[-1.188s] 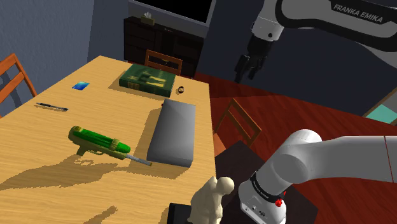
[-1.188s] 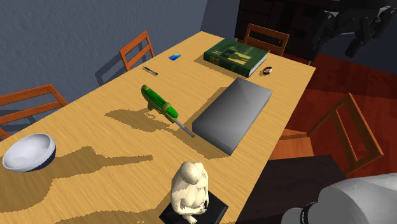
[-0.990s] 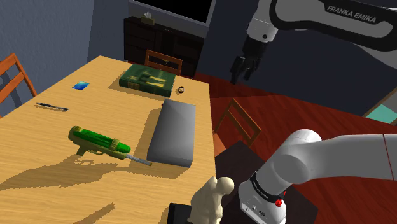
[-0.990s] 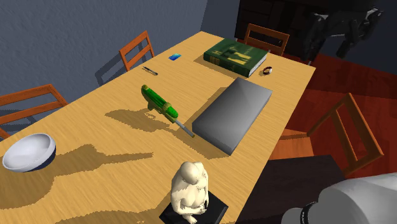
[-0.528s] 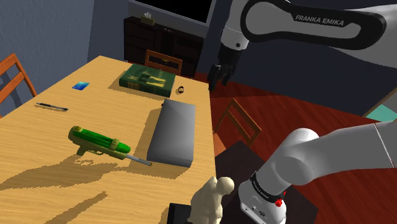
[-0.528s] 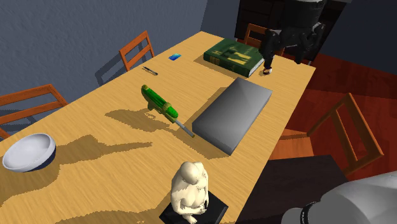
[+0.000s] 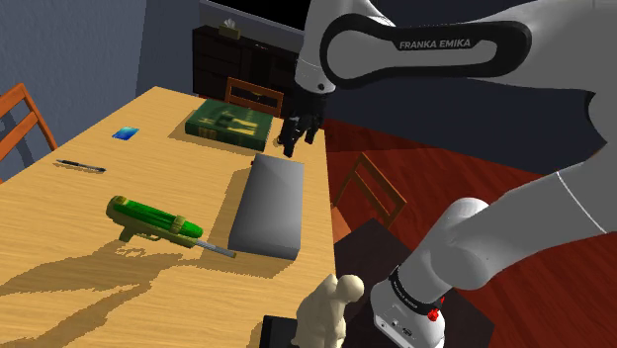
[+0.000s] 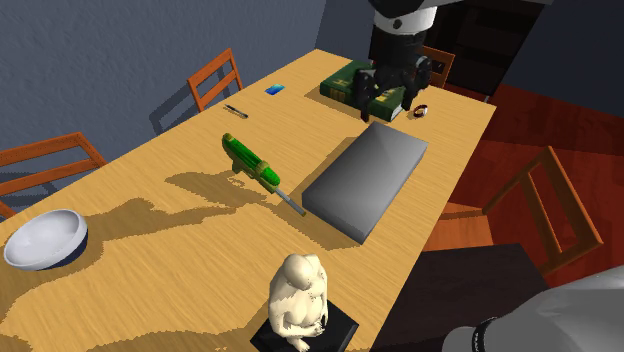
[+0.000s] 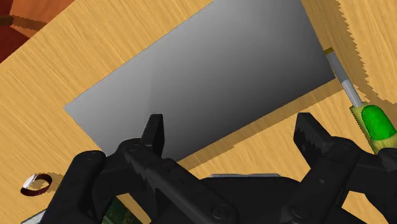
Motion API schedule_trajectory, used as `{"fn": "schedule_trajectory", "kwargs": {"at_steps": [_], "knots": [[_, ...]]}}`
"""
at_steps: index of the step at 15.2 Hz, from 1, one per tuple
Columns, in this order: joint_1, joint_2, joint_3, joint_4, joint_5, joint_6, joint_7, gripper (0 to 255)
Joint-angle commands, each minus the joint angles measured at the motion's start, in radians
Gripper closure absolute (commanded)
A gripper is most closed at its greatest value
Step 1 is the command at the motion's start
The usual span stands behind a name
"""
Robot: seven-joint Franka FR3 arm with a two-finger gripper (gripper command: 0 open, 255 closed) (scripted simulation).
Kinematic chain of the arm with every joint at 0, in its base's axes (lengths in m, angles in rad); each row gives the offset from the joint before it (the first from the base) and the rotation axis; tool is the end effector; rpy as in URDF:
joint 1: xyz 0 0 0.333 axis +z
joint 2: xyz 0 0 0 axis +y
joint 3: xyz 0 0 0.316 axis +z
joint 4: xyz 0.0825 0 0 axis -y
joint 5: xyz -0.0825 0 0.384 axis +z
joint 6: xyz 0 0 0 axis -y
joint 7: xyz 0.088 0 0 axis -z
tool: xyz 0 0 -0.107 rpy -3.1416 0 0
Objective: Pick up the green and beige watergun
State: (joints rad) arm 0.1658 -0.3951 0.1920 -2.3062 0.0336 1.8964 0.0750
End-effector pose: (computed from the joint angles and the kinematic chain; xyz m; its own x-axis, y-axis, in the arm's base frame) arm 0.4015 0.1588 0.4943 0.9672 0.2533 -0.0174 0.2538 -0.9663 0.0433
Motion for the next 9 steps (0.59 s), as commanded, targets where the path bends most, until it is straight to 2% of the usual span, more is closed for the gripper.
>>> {"fn": "schedule_trajectory", "kwargs": {"at_steps": [1, 9], "knots": [[0.014, 0.053, 0.022, 0.022, 0.000, 0.032, 0.004, 0], [0.070, 0.292, 0.117, 0.137, -0.040, 0.150, 0.045, 0]]}}
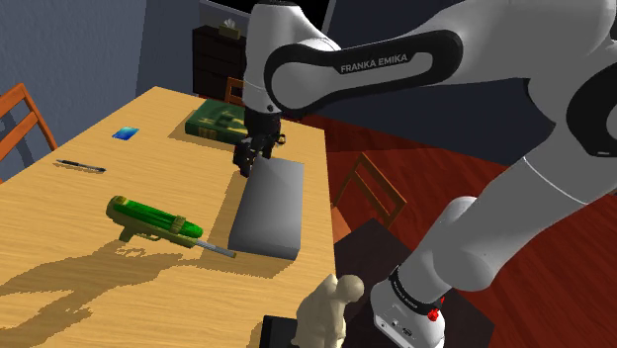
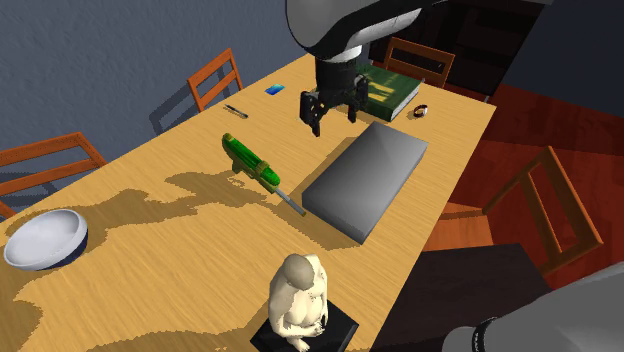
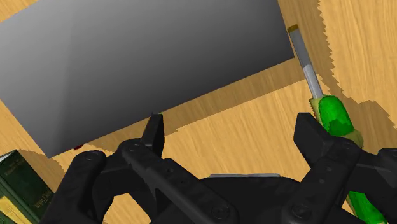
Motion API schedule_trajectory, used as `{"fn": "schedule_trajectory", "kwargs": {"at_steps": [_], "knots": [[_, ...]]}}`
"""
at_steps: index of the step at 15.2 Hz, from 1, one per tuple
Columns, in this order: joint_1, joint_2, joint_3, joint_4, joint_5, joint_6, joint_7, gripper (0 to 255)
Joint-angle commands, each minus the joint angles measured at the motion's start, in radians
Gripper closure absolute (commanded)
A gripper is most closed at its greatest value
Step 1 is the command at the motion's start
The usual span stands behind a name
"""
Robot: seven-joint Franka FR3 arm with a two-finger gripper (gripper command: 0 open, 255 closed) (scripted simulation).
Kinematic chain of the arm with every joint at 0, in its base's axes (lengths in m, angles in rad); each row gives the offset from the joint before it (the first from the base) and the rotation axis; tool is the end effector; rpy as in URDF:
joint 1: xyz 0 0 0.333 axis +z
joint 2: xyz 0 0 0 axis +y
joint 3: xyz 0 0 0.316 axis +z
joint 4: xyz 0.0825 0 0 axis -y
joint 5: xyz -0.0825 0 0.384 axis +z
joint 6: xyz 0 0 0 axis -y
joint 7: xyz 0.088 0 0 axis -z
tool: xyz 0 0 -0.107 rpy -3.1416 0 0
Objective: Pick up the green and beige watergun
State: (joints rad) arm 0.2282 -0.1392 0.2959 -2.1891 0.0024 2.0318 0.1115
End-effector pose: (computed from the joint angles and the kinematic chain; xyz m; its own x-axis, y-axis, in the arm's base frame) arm 0.4342 0.2547 0.4419 0.9178 0.3966 -0.0196 0.3971 -0.9169 0.0408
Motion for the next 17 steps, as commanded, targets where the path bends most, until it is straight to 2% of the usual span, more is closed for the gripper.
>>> {"fn": "schedule_trajectory", "kwargs": {"at_steps": [1, 8, 14, 17], "knots": [[0.016, 0.067, 0.024, 0.038, -0.018, 0.026, 0.015, 0], [0.082, 0.290, 0.083, 0.185, -0.107, 0.084, 0.067, 0], [0.163, 0.484, 0.107, 0.342, -0.197, 0.100, 0.106, 0], [0.175, 0.517, 0.104, 0.349, -0.213, 0.122, 0.114, 0]]}}
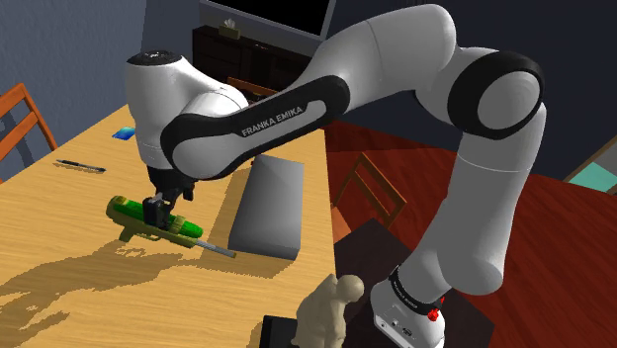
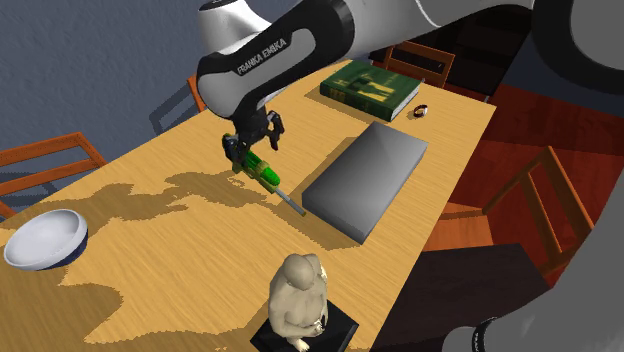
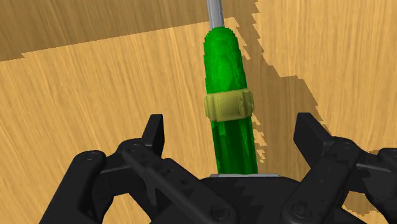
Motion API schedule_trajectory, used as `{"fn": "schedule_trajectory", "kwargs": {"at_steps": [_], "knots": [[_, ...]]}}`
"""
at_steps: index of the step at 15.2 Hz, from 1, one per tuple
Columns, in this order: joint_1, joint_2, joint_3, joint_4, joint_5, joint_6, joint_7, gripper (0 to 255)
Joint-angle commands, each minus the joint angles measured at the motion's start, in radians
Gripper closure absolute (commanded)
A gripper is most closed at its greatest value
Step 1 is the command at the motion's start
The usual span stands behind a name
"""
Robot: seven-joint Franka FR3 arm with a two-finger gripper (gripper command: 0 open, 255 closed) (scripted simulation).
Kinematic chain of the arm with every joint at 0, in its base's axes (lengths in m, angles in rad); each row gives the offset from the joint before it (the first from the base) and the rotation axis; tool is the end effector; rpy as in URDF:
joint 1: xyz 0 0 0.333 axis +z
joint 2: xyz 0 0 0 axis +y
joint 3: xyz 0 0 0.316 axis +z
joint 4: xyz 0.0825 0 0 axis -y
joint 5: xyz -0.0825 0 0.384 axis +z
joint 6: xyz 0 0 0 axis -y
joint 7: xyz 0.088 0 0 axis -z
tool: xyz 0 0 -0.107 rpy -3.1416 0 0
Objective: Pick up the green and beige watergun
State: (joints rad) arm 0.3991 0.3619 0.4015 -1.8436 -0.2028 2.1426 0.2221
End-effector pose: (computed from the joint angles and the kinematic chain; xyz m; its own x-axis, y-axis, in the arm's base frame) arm 0.4552 0.4338 0.3419 0.7839 0.6205 -0.0229 0.6209 -0.7832 0.0341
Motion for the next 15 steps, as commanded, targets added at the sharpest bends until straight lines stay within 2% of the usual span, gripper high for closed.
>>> {"fn": "schedule_trajectory", "kwargs": {"at_steps": [1, 7, 8, 15], "knots": [[0.006, 0.023, -0.004, -0.001, -0.012, 0.022, 0.006, 0], [0.012, 0.056, -0.013, -0.018, -0.030, 0.070, 0.019, 0], [0.012, 0.055, -0.012, -0.018, -0.030, 0.068, 0.020, 255], [0.012, 0.055, -0.012, -0.018, -0.030, 0.069, 0.020, 255]]}}
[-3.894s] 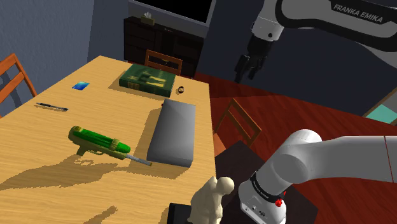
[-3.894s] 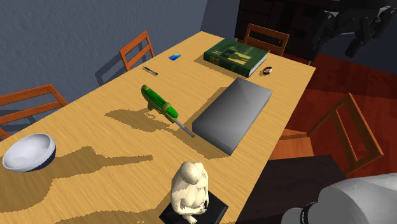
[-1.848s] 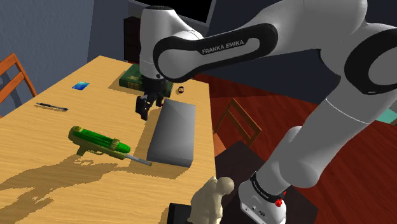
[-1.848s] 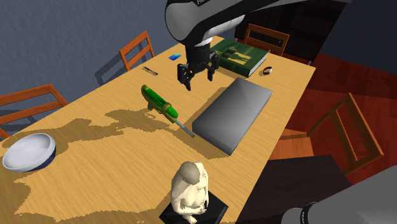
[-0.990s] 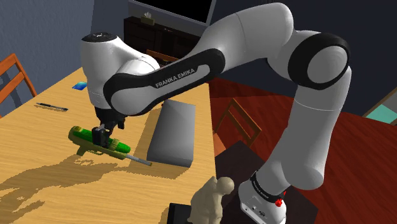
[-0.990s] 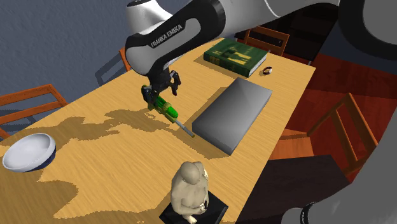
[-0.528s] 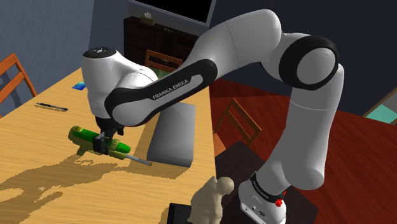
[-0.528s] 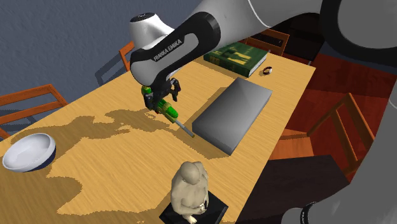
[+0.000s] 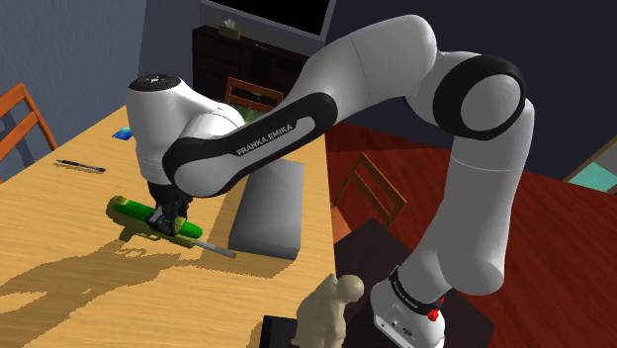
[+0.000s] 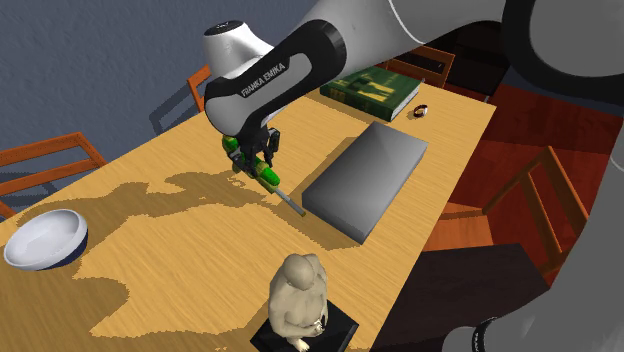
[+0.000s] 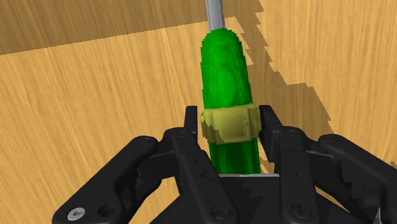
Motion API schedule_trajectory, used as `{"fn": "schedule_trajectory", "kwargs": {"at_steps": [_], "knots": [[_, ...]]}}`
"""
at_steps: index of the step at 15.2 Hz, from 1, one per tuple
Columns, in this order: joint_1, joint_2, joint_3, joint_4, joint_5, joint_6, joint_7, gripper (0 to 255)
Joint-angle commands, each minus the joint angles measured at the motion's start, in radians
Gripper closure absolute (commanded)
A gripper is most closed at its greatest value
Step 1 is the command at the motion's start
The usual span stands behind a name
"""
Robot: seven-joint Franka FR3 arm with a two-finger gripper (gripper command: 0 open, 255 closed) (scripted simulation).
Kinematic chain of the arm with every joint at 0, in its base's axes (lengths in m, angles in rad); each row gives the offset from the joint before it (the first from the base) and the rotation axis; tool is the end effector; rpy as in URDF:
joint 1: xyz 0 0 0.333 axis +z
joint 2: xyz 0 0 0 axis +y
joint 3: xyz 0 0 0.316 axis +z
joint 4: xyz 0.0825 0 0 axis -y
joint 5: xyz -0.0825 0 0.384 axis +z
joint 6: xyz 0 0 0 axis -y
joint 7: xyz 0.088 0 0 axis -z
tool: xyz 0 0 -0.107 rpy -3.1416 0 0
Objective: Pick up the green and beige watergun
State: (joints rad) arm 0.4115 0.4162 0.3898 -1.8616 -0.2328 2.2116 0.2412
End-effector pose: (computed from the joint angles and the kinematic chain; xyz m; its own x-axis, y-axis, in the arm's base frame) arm 0.4552 0.4371 0.3069 0.7809 0.6243 -0.0214 0.6246 -0.7802 0.0340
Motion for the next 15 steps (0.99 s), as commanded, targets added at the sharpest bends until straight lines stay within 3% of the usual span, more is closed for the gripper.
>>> {"fn": "schedule_trajectory", "kwargs": {"at_steps": [1, 15], "knots": [[-0.001, 0.001, -0.001, -0.001, 0.000, 0.000, 0.000, 255], [-0.015, -0.085, 0.021, 0.061, 0.049, -0.140, -0.034, 255]]}}
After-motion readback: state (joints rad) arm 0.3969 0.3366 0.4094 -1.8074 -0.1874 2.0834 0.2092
